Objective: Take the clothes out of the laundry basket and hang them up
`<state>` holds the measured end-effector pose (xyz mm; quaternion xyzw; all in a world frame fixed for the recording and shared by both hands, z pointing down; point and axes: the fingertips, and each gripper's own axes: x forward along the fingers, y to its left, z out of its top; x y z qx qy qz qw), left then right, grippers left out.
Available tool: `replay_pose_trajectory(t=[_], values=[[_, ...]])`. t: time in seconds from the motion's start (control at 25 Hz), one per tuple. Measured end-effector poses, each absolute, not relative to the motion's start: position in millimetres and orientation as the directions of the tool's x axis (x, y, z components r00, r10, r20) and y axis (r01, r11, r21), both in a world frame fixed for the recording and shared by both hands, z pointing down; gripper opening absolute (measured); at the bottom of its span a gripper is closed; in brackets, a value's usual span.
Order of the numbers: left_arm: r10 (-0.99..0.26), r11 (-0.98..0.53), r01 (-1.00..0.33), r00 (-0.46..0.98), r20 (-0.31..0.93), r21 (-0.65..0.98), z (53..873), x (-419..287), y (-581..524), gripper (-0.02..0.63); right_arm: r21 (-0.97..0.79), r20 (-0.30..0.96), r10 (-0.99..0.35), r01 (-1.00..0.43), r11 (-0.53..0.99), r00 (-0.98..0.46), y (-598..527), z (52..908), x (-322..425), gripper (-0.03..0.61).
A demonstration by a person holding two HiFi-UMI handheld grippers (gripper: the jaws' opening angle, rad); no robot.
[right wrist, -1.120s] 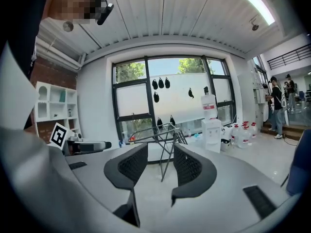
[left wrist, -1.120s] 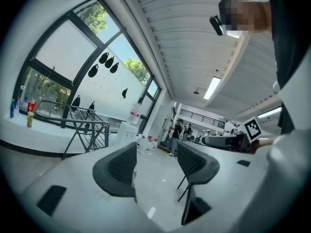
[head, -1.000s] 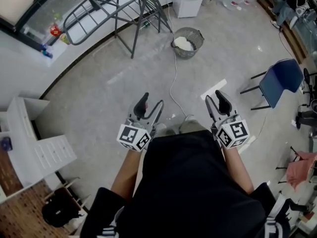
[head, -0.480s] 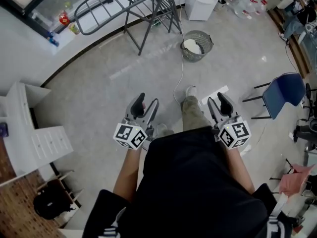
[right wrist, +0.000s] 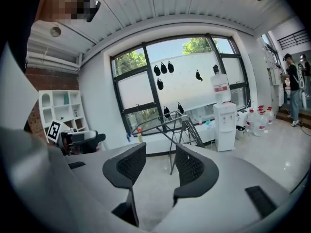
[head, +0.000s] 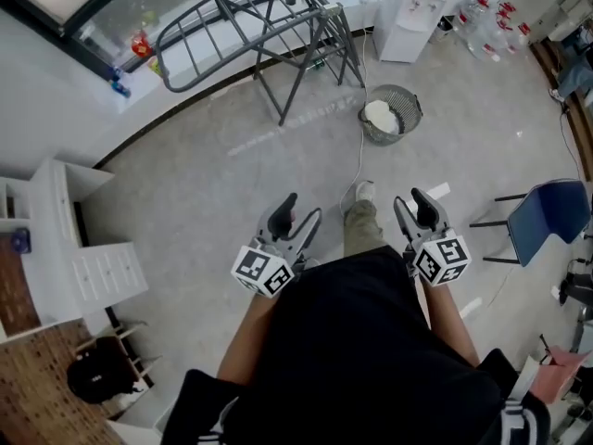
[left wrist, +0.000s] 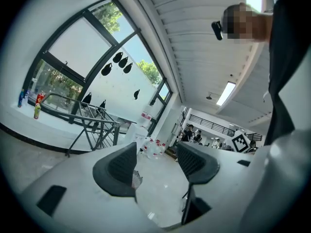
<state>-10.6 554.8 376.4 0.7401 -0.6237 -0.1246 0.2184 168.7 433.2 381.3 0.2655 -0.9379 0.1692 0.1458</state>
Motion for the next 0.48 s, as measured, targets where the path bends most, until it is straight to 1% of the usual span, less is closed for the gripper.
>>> replay_pose_trajectory(t=[0.12,0.28,0.48], values=[[-0.977,-0.127,-0.866,0.192,0.087,0.484,373.5,-14.8,500.5,0.242,-0.271,0.394,-0.442,-0.561,0.782,-0.806,374.5,399.3,176.3,0.161],[-0.977,-0.113,-0.879,0.182,0.107,0.463,374.0,-22.4,420.3,0.242,-0.282,0.402,-0.434,-0.560,0.779,-0.806,293.5,413.5,180.5,0.161],[-0.957,-0.100,-0.887,0.210,0.201,0.450,391.6,-19.8,319.2,0.242,-0.321,0.422,-0.439,-0.583,0.746,-0.793,191.7,439.3,176.6,0.164]])
